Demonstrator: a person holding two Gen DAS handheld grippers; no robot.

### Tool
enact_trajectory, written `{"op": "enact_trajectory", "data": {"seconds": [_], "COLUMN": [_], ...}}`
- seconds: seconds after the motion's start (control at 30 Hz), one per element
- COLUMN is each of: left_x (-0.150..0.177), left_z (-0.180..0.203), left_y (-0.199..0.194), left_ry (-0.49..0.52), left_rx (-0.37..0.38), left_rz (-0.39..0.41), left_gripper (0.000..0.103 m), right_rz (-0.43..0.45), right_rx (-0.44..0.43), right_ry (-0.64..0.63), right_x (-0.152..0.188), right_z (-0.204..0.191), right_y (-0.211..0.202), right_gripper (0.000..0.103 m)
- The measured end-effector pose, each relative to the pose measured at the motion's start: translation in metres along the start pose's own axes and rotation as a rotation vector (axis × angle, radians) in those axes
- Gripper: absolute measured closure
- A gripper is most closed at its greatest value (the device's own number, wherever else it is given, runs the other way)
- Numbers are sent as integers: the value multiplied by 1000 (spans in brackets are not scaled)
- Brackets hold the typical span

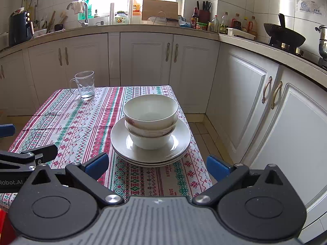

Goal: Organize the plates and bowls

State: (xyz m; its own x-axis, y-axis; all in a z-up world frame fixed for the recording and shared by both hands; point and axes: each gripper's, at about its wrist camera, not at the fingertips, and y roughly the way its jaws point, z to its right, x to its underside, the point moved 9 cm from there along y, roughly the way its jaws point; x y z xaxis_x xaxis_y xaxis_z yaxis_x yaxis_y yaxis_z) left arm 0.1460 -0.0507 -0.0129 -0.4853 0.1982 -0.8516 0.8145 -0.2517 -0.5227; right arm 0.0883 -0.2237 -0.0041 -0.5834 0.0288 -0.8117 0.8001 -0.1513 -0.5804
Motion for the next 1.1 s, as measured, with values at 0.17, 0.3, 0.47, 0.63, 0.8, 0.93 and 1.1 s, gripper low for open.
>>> {"op": "enact_trajectory", "data": {"seconds": [0.17,0.3,0.47,0.63,0.8,0.93,1.1], "left_x": [1,0,0,0,0,0,0], "left_z": [-1,-1,0,-1,-1,-1,-1], "left_y": [-1,-1,-1,-2,-2,-2,-1], "left_ry": [-4,-3,-2,-4,-4,-6,-6], "left_rx": [0,-4,-3,-5,-6,-11,-18], "left_rz": [-1,-1,0,-1,-2,-5,-8], "left_gripper": [1,1,0,1,1,1,1], "right_rz": [2,3,5,5,6,8,8], "right_rx": [2,1,1,1,5,5,5], "right_ry": [-3,-3,-3,-4,-6,-6,-7], "right_x": [0,0,0,0,-1,-1,-1], "right_z": [0,0,0,0,0,1,0], "right_y": [-1,-1,-2,-2,-3,-4,-4], "right_gripper": [0,0,0,0,0,0,0]}}
